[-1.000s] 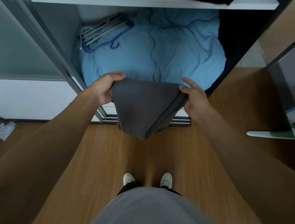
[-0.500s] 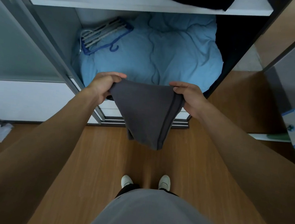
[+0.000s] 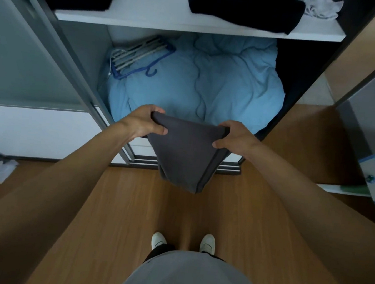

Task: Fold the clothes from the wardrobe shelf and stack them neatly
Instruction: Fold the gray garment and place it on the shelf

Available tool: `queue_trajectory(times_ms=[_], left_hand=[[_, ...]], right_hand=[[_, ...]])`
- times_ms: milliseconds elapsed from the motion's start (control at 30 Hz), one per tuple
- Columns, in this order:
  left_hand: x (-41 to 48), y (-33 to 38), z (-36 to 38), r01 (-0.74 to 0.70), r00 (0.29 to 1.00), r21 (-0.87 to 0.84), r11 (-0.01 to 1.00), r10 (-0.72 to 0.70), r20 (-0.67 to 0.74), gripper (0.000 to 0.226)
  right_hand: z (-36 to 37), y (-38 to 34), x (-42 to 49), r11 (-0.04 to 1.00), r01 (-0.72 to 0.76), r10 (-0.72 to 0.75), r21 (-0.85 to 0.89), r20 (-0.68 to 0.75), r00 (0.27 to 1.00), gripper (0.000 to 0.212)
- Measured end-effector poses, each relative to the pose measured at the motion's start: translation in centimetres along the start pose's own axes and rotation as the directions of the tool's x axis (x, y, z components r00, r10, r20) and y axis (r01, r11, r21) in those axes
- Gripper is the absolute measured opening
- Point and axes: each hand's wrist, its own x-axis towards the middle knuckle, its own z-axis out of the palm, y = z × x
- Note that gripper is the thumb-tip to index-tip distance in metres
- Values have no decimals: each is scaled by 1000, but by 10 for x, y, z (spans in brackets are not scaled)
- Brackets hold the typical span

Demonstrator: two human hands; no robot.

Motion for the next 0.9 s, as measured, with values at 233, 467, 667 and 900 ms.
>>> queue_trajectory(times_ms=[233,467,667,900], left_hand=[[0,4,3,11,987,401,916,55,-153,27],[-9,10,-5,13,968,678,735,160,-192,22],[-4,-2,-10,-58,993,511,858,104,-63,24],[-15,-37,-12,-146,985,-435,889,171,19,18]], right_hand=[[-2,-5,0,942,23,-94,-334,-197,976,19],[-7,-5,-2,918,135,-249,-374,-274,929,20],[-7,-2,0,958,101,-182,-267,-302,936,24],[-17,2,-5,902,239,-124,359,-315,941,19]])
